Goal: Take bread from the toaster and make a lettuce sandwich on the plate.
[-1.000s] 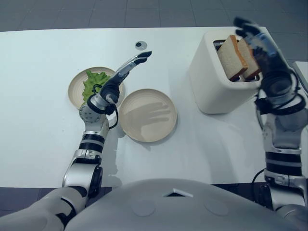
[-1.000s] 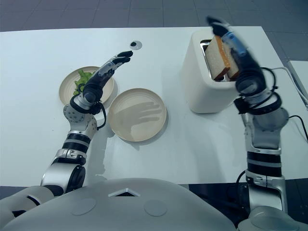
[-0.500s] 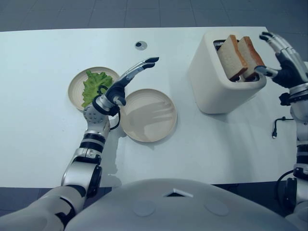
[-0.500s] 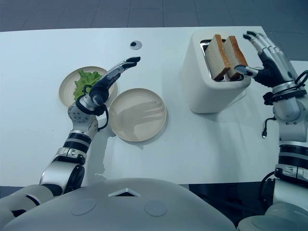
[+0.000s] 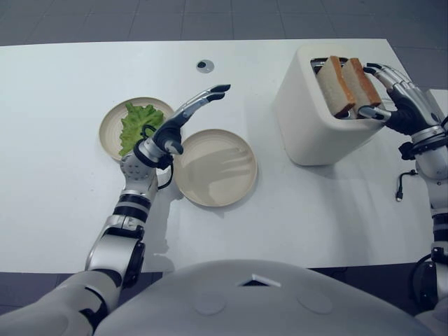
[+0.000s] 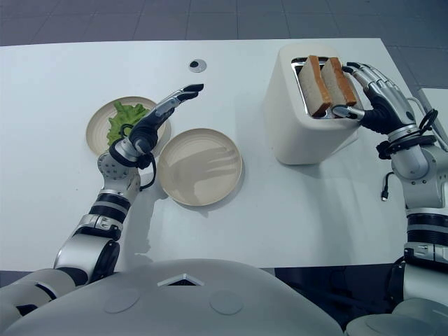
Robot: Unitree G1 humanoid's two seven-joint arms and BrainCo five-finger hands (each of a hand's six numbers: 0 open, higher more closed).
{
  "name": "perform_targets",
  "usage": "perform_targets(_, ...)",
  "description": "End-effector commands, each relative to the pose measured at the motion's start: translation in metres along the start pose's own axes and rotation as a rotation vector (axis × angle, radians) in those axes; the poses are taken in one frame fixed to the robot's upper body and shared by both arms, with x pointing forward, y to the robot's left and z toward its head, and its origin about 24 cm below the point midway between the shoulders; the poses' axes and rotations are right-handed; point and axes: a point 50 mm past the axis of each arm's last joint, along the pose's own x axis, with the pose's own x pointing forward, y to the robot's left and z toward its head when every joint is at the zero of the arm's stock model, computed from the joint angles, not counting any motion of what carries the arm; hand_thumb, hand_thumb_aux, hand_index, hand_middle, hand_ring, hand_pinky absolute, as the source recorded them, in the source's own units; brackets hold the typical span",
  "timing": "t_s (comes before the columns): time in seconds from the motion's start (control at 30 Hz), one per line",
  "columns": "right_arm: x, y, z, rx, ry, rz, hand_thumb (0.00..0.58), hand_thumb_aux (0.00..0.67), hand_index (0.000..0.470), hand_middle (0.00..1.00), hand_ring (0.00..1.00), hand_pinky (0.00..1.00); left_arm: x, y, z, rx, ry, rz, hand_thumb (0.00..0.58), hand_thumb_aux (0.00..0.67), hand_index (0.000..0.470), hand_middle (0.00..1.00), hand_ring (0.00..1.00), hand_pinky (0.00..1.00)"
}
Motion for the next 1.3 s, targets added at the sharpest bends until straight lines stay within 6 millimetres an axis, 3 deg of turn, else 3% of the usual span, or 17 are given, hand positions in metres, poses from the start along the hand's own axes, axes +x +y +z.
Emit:
perform_targets(0.03, -0.004, -0.006, -0.006, -0.026, 0.031, -0.006, 0.000, 0.000, 0.000, 0.00, 0.00, 0.00, -0.001, -0.003, -0.001, -0.008, 0.011, -0.018, 0.000, 0.000, 0.000, 0.00, 0.00, 0.00)
perform_targets(0.3, -0.004, 0.004, -0.002, -0.013, 0.023, 0.013, 0.000, 0.000, 0.000, 0.00, 0.00, 0.00, 0.000, -0.005, -0.002, -0.019, 0.012, -0.026, 0.000, 0.000, 0.000, 0.00, 0.00, 0.00)
perform_targets(0.33, -0.003, 0.004, -0.001, -0.004, 0.017, 0.002, 0.112, 0.068, 0.048, 0.00, 0.00, 0.00, 0.000, -0.005, -0.003, -0.019, 0.013, -0.027, 0.000, 0.000, 0.000, 0.00, 0.00, 0.00)
perform_targets(0.37, -0.001, 0.004, -0.002, 0.000, 0.016, -0.009, 0.387, 0.284, 0.199, 0.11, 0.11, 0.11, 0.000, -0.005, -0.003, -0.020, 0.014, -0.027, 0.000, 0.000, 0.000, 0.00, 0.00, 0.00)
perform_targets(0.4, -0.001, 0.004, -0.002, 0.003, 0.016, -0.021, 0.478, 0.389, 0.273, 0.19, 0.19, 0.19, -0.001, -0.005, -0.003, -0.020, 0.016, -0.027, 0.000, 0.000, 0.000, 0.00, 0.00, 0.00)
perform_targets(0.47, 0.001, 0.002, -0.002, 0.006, 0.014, -0.039, 0.577, 0.620, 0.435, 0.42, 0.42, 0.42, -0.001, -0.005, -0.004, -0.020, 0.018, -0.025, 0.000, 0.000, 0.000, 0.00, 0.00, 0.00)
perform_targets(0.5, 0.002, 0.000, -0.002, 0.006, 0.012, -0.046, 0.580, 0.670, 0.470, 0.56, 0.56, 0.56, -0.001, -0.004, -0.004, -0.018, 0.020, -0.024, 0.000, 0.000, 0.000, 0.00, 0.00, 0.00)
perform_targets(0.53, 0.003, -0.002, -0.001, 0.007, 0.008, -0.060, 0.580, 0.670, 0.470, 0.77, 0.77, 0.77, -0.002, -0.002, -0.004, 0.017, 0.034, -0.038, 0.000, 0.000, 0.000, 0.00, 0.00, 0.00)
perform_targets(0.6, 0.003, -0.008, 0.000, 0.017, -0.003, -0.095, 0.580, 0.670, 0.470, 0.91, 0.91, 0.91, -0.008, 0.008, -0.001, 0.104, 0.055, -0.062, 0.000, 0.000, 0.000, 0.00, 0.00, 0.00)
perform_targets(0.7, 0.004, -0.015, -0.001, 0.028, -0.007, -0.153, 0.580, 0.670, 0.470, 1.00, 1.00, 1.00, -0.016, 0.031, 0.005, 0.207, 0.079, -0.024, 0.000, 0.000, 0.000, 0.00, 0.00, 0.00)
perform_targets(0.97, 0.013, -0.030, 0.015, 0.075, -0.073, -0.336, 0.580, 0.670, 0.470, 1.00, 1.00, 1.00, -0.050, 0.090, 0.011, 0.548, 0.334, 0.039, 0.000, 0.000, 0.000, 0.00, 0.00, 0.00)
perform_targets(1.1, 0.015, -0.037, 0.021, 0.105, -0.107, -0.425, 0.580, 0.670, 0.470, 1.00, 1.00, 1.00, -0.071, 0.110, -0.006, 0.720, 0.624, 0.018, 0.000, 0.000, 0.000, 0.00, 0.00, 0.00)
perform_targets(1.3, 0.014, -0.048, 0.029, 0.163, -0.156, -0.573, 0.580, 0.670, 0.470, 1.00, 1.00, 1.00, -0.107, 0.122, -0.030, 0.913, 0.974, -0.070, 0.000, 0.000, 0.000, 0.00, 0.00, 0.00)
